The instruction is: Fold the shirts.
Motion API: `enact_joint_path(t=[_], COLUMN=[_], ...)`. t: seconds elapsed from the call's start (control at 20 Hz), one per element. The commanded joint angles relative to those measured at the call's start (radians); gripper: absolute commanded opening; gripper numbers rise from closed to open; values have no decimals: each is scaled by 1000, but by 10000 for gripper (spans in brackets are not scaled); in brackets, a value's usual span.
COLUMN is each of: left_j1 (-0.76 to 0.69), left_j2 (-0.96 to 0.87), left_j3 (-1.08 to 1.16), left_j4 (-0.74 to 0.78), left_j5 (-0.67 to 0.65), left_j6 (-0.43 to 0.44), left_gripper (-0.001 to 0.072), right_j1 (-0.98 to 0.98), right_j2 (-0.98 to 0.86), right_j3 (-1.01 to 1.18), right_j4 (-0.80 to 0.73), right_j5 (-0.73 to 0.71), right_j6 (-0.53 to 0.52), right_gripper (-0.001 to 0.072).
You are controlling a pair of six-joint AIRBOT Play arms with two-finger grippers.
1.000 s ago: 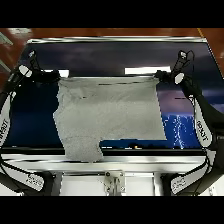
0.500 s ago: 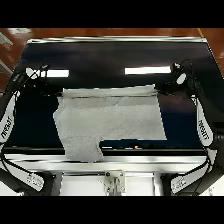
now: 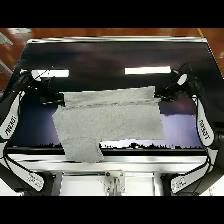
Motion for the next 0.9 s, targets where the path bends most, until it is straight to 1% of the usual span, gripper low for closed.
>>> enact_joint_path(t=[0.0,0.05,0.1,0.15,0.2,0.25,0.35,0.4,0.5,0.65,0.85], left_j1=[40,63,85,113,147,179,234,255,283,285,263], left_j2=[76,122,170,224,290,359,500,563,663,716,713], left_j3=[34,27,5,-45,-142,-264,-557,-695,-905,-1083,-1177], left_j4=[4,4,-9,-50,-106,-153,-219,-235,-264,-317,-428], left_j5=[-114,-150,-181,-208,-210,-178,-88,-60,6,107,196], left_j6=[6,23,51,86,99,98,101,116,145,172,207], left_gripper=[540,540,563,680,686,686,686,686,684,684,656], right_j1=[-43,-71,-103,-139,-187,-237,-334,-372,-403,-390,-376], right_j2=[109,156,195,224,253,279,324,342,360,363,362], right_j3=[1,1,0,-7,-29,-62,-145,-187,-246,-280,-282], right_j4=[-76,-130,-190,-225,-227,-204,-82,-8,65,79,101], right_j5=[116,208,307,393,461,491,488,479,468,444,375], right_j6=[-29,-37,-61,-107,-151,-158,-159,-168,-183,-188,-186], right_gripper=[571,569,568,568,568,568,569,568,568,568,569])
